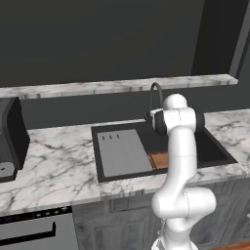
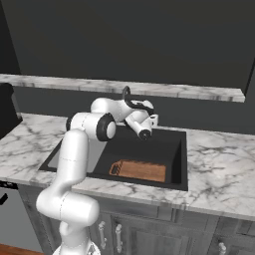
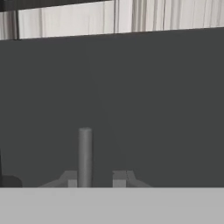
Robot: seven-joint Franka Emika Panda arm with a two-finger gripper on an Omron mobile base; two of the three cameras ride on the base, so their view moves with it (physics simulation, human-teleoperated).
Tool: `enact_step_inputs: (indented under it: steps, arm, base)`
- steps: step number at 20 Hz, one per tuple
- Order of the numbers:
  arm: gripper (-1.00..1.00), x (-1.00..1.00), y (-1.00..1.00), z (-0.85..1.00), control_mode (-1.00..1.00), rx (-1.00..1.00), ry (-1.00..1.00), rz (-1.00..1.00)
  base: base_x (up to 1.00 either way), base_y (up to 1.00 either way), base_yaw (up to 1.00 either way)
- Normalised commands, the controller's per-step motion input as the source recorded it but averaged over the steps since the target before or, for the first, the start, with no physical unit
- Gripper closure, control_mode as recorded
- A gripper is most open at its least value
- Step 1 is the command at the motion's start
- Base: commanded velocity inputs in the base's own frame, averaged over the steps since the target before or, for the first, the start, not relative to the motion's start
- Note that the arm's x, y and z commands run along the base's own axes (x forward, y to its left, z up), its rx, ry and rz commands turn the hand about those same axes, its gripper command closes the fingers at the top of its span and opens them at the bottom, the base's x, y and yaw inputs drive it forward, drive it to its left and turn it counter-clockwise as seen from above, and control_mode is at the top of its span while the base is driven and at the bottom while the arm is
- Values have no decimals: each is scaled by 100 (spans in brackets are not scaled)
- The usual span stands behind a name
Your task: Turn on the sink faucet with hot water and rinse the cutting board for ten seconds, then turn off the faucet. Push the cutting board to reach the water if necessary.
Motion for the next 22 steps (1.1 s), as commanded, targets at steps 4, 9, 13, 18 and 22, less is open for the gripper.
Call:
enact_step_inputs:
  steps: [4,9,13,18,22]
  arm:
    - [100,-28,-59,0,-100,4,0,0]
    - [100,-25,-67,0,-100,4,0,0]
    - [100,-26,-75,0,-100,4,0,0]
    - [100,-29,-84,0,-100,4,0,0]
    - [100,-34,-83,0,-100,5,0,0]
  base:
    - [0,0,0]
    - [0,0,0]
    - [0,0,0]
    - [0,0,0]
    - [0,0,0]
